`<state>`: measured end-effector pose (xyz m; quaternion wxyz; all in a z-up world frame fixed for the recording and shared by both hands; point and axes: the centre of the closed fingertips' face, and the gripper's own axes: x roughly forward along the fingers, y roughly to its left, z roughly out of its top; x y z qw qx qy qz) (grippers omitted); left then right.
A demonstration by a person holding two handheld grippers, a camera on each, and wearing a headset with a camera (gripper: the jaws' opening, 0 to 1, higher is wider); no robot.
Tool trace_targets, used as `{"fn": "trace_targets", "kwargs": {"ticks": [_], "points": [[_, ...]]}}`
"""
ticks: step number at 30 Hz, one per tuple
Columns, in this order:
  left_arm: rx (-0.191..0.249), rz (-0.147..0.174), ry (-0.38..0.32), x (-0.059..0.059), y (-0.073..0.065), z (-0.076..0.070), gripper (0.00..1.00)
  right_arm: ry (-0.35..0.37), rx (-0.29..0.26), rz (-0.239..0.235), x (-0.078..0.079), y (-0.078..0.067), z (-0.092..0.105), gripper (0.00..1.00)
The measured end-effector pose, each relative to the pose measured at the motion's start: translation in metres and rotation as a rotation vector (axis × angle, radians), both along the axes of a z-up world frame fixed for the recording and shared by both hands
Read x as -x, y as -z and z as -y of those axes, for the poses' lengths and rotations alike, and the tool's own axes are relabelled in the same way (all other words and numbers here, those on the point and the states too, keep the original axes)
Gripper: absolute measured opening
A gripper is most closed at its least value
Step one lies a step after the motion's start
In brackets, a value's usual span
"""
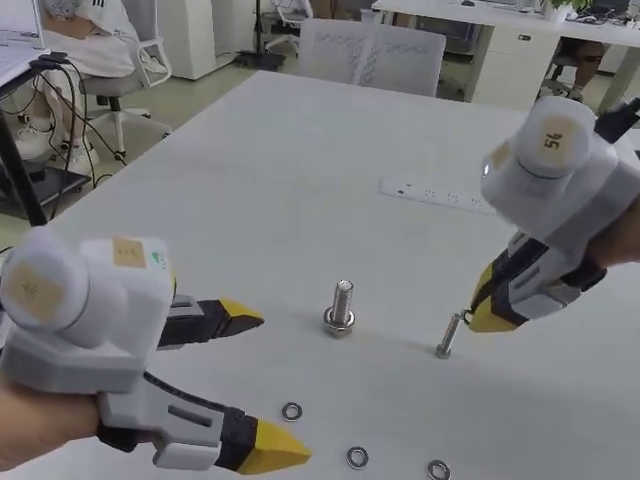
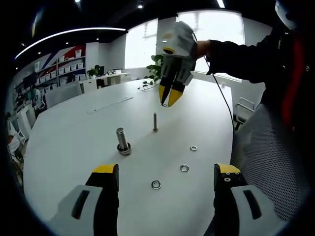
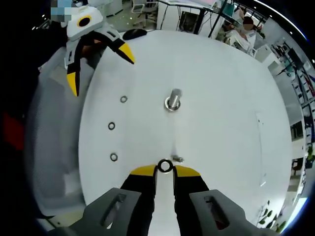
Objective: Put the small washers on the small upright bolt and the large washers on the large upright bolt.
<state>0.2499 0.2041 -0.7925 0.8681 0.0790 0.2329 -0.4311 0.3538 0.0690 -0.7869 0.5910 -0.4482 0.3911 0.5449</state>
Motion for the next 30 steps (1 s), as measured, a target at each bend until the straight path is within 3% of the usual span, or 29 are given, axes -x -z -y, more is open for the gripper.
{"fn": "trace_targets", "kwargs": {"ticks": [13,30], "points": [[-0.004,0.011,0.018,-0.008,-0.007,0.002,0.79,0.005,0.015,-0.011,-0.023,0.010,-0.003,0.14],[-0.002,0.015,0.033,-0.016,-0.010,0.006,0.79,0.002,0.045,-0.033,-0.025,0.022,-0.002,0.14]]}}
